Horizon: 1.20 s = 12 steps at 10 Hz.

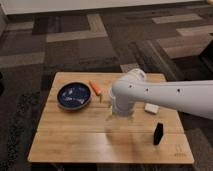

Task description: Push the eraser across the table

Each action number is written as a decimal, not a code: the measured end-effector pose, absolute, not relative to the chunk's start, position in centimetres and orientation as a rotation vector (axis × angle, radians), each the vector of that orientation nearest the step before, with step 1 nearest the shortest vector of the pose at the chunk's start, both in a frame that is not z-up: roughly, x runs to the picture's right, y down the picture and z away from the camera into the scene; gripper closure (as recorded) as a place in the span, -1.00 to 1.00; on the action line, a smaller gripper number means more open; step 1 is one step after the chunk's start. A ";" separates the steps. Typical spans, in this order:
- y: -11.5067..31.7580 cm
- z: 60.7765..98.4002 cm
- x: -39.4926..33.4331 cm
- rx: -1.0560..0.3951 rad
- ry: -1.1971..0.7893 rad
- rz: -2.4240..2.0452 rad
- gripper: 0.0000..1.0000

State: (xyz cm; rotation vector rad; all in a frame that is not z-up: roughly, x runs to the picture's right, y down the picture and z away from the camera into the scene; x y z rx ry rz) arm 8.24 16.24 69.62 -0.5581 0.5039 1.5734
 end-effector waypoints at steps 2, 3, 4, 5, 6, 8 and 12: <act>17.0 69.8 9.9 -0.560 0.488 1.575 -0.30; 17.5 69.9 10.7 -0.565 0.485 1.577 -0.30; 18.1 70.2 11.7 -0.576 0.479 1.579 -0.30; 18.5 70.3 12.2 -0.583 0.477 1.582 -0.30; 18.9 70.5 12.9 -0.593 0.473 1.585 -0.30; 19.6 70.7 14.1 -0.605 0.472 1.595 -0.30; 19.9 65.9 20.3 -0.480 0.572 1.691 -0.30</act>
